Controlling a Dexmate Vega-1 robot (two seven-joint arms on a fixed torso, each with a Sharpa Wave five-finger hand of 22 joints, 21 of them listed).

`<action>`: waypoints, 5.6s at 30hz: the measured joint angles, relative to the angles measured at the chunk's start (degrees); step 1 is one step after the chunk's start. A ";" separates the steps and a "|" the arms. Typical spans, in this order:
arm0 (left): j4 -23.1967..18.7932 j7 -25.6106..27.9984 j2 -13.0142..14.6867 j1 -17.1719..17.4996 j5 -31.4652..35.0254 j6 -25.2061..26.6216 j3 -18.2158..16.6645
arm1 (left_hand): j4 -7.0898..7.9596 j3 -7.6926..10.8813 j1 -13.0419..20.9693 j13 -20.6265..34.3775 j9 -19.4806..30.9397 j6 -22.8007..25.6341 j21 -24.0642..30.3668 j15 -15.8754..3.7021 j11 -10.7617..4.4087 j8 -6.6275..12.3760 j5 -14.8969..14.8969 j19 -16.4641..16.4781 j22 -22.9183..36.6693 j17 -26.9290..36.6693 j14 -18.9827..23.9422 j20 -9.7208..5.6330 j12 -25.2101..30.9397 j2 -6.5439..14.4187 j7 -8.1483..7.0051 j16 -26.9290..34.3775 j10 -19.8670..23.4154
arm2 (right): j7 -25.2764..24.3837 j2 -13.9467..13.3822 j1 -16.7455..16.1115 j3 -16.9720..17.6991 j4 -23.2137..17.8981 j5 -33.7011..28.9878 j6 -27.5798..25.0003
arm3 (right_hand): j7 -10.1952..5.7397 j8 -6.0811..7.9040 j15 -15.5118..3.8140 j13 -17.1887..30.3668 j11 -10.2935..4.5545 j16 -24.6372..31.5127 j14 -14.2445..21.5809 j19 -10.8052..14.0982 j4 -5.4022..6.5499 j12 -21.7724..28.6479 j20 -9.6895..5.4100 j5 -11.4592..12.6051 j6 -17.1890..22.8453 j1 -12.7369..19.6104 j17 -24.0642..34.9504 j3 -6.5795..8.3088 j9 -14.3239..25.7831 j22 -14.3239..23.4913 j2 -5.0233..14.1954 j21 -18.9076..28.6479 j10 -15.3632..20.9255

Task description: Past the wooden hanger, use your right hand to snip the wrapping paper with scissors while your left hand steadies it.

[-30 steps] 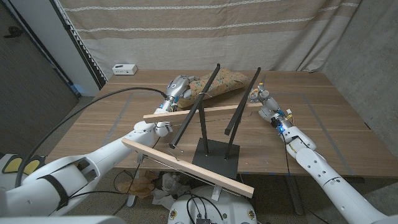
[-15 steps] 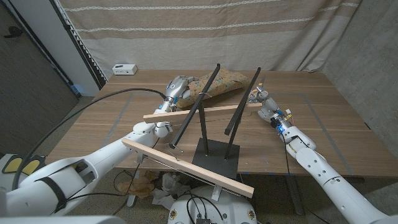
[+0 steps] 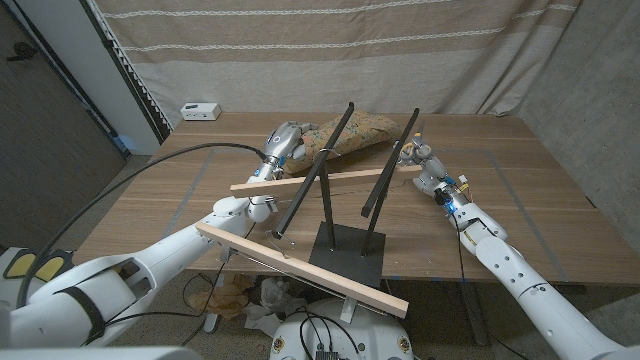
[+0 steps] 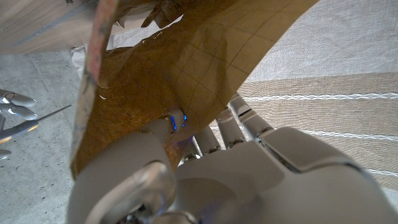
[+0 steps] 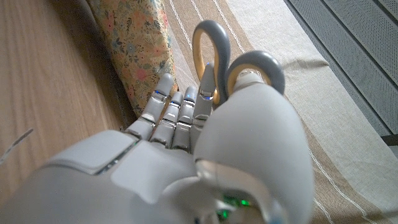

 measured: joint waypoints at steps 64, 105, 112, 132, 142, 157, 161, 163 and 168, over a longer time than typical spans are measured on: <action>-0.99 -1.29 0.15 0.31 0.16 1.35 -0.29 | -5.05 1.29 2.65 -2.36 -5.84 2.10 0.18 0.00 0.20 -3.06 -1.44 -0.32 -0.66 -0.38 -0.42 0.32 -2.65 -1.08 -0.03 -0.29 1.03 | 3.22 -0.50 2.14 -0.06 2.24 -1.97 1.23 | -1.45 -3.19 -0.22 2.49 1.05 -0.79 0.41 -5.91 0.01 0.11 0.41 6.73 1.45 -2.60 3.42 0.00 5.77 1.48 2.59 8.27 2.17; 1.55 -0.66 -0.14 -0.98 -0.22 -0.89 0.20 | -5.29 1.52 2.63 -2.09 -6.90 3.42 0.20 0.00 0.31 -3.07 -1.83 -0.31 -0.80 -0.36 0.00 0.31 -2.65 -1.11 0.06 -0.29 1.74 | 1.42 -2.18 5.02 -2.57 2.51 -11.47 10.06 | 4.01 -2.92 -0.94 10.05 -1.32 2.81 0.88 -12.48 3.99 3.58 -0.41 -1.88 7.51 2.74 7.87 3.99 1.45 0.80 -2.76 20.18 -0.01; 1.36 -0.66 0.02 -0.86 -0.26 -0.83 0.20 | -5.29 1.51 2.63 -2.10 -6.90 3.54 0.21 0.00 0.31 -3.07 -1.83 -0.31 -0.82 -0.36 0.00 0.31 -2.65 -1.11 -0.05 -0.29 1.74 | -0.15 -2.26 4.94 -2.80 2.24 -13.18 11.79 | 3.83 -2.92 -0.94 10.95 -1.50 3.67 0.88 -13.90 4.02 4.24 -0.17 -3.43 7.73 3.49 8.66 4.02 0.35 0.54 -3.51 20.80 -0.20; 0.30 -0.78 0.11 -0.25 0.02 0.08 0.19 | -5.29 1.51 2.63 -2.10 -7.43 4.03 0.21 0.00 0.31 -3.11 -1.83 -0.31 -0.81 -0.36 0.00 0.31 -2.65 -1.11 0.07 -0.29 1.74 | -6.86 -5.02 2.78 -3.03 -1.17 -18.11 14.41 | -2.02 -20.30 -0.93 13.41 -5.12 1.69 -3.00 -19.45 5.30 2.53 1.84 -1.91 11.22 6.20 10.07 5.29 -14.05 -0.11 -6.22 19.05 3.00; -0.21 -1.16 0.15 -0.10 0.24 0.46 0.19 | -5.29 1.51 2.63 -1.94 -7.70 4.47 0.21 0.00 0.00 -3.20 -1.83 -0.31 -0.81 -0.35 0.00 0.31 -2.65 -1.11 0.06 -0.29 2.06 | -9.35 -6.25 2.06 -3.29 -1.98 -19.74 14.48 | -5.22 -29.82 -0.87 14.40 -9.27 0.30 -4.93 -21.57 5.30 0.47 2.74 -0.32 14.44 6.72 10.59 5.29 -20.51 -0.11 -6.74 19.05 4.42; -0.38 -1.34 0.09 -0.06 0.50 0.74 0.20 | -5.52 1.74 2.63 -1.80 -7.97 4.56 0.21 0.00 0.26 -3.28 -1.83 -0.31 -0.80 -0.35 0.00 0.31 -2.65 -1.12 0.16 -0.29 2.30 | -12.22 -7.75 1.67 -3.54 -2.89 -21.16 13.12 | -5.38 -38.79 -0.83 15.77 -14.48 -1.47 -8.46 -21.97 5.30 -1.53 3.14 2.03 14.64 7.11 11.12 5.29 -25.13 -0.27 -7.12 18.17 -9.80; -0.25 -1.36 -0.01 -0.21 0.54 0.76 0.27 | -5.52 1.74 2.63 -1.81 -8.18 4.56 0.21 0.00 0.31 -3.28 -1.83 -0.31 -0.80 -0.35 0.00 0.31 -2.65 -1.12 0.16 -0.29 2.36 | -13.07 -8.23 1.52 -3.56 -3.25 -21.53 12.72 | -4.47 -40.58 -0.91 15.79 -14.56 -2.07 -9.81 -21.97 5.30 -2.14 3.15 2.37 13.74 7.11 11.39 5.29 -25.53 -0.27 -7.12 18.18 -11.95; -0.15 -1.41 -0.06 -0.27 0.55 0.76 0.36 | -5.52 1.74 2.62 -1.81 -8.23 4.66 0.21 0.00 0.31 -3.29 -1.83 -0.31 -0.80 -0.35 0.00 0.31 -2.65 -1.12 0.06 -0.29 2.36 | -13.42 -8.47 1.45 -3.59 -3.38 -21.73 12.49 | -3.70 -41.85 -0.80 15.79 -14.49 -2.13 -10.68 -21.99 5.30 -2.84 3.17 2.59 12.96 7.42 11.65 5.29 -25.62 -0.19 -7.42 18.17 -13.48; -0.06 -1.48 -0.09 -0.40 0.58 0.76 0.44 | -5.52 1.74 2.62 -1.81 -8.23 4.86 0.21 -0.02 0.31 -3.32 -1.83 -0.31 -0.80 -0.35 0.42 0.31 -2.65 -1.12 -0.14 -0.29 2.36 | -13.98 -9.03 1.32 -3.66 -3.65 -22.19 12.05 | -2.09 -43.92 -0.70 15.79 -14.54 -2.75 -12.80 -22.92 5.31 -4.25 4.09 2.69 11.35 7.43 12.43 5.30 -25.62 0.14 -7.41 18.17 -17.19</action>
